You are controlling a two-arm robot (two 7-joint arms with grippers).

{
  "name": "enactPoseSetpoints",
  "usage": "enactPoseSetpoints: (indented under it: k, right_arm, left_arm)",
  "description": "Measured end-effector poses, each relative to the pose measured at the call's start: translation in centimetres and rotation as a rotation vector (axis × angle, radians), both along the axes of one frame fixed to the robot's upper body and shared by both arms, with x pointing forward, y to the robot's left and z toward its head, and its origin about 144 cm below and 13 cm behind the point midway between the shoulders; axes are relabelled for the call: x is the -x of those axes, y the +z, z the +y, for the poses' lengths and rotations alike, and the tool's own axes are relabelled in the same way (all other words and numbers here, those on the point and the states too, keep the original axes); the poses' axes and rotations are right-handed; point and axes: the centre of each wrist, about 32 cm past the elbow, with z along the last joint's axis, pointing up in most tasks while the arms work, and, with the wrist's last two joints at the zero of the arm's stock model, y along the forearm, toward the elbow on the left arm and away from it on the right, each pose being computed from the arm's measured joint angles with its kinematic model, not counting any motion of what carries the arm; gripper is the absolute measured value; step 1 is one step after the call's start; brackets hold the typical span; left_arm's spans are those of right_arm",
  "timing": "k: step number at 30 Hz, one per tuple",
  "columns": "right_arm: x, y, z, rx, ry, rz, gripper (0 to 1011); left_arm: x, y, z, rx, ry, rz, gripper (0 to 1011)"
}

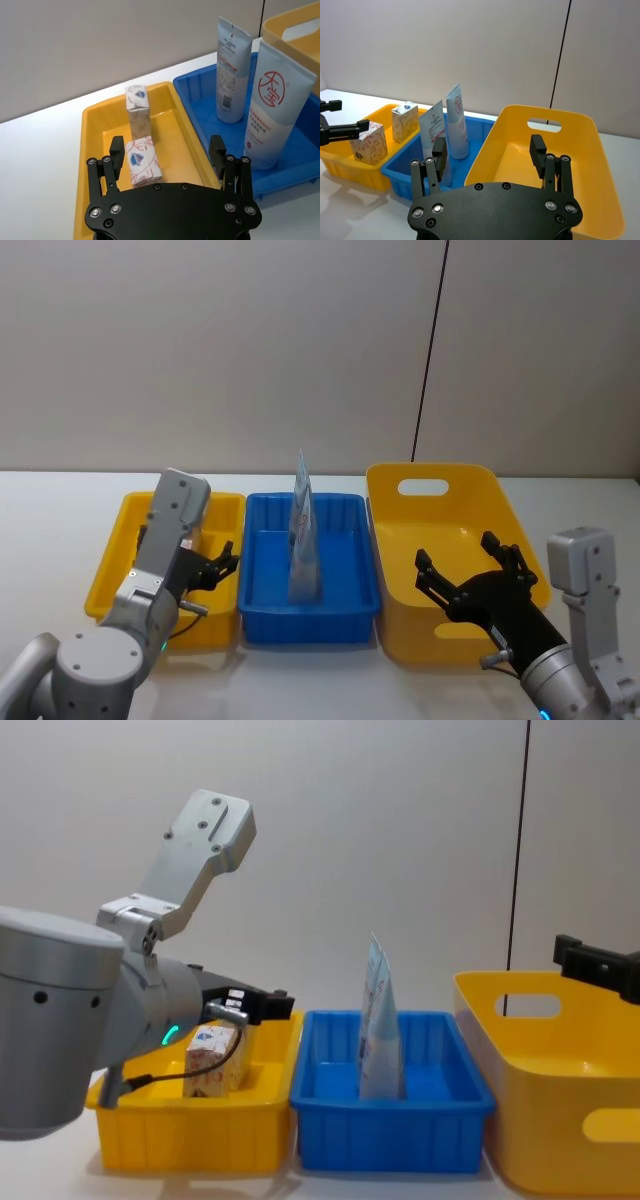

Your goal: Bimanual collaborative sorting of washing and personal care products

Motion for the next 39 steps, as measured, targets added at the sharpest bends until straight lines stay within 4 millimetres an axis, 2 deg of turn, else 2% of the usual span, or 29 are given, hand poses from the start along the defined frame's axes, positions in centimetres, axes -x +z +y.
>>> enactPoseSetpoints:
  k: [10, 21, 39]
  right_arm:
    - [0.0, 0.0, 0.0, 0.0, 0.0, 0.0, 1000]
    - [0.0, 0.0, 0.0, 0.0, 0.0, 0.0, 1000]
    - [0.0, 0.0, 0.0, 0.0, 0.0, 0.0, 1000]
  left_arm:
    - [0.9, 0.1, 0.0, -0.072, 0.033, 0.041, 1001]
    - [1.5, -0.4, -0.2, -0.072, 0.058, 0.08, 1001]
    - [1.0, -1.5, -0.1, -0.019, 0.118, 0.097, 1001]
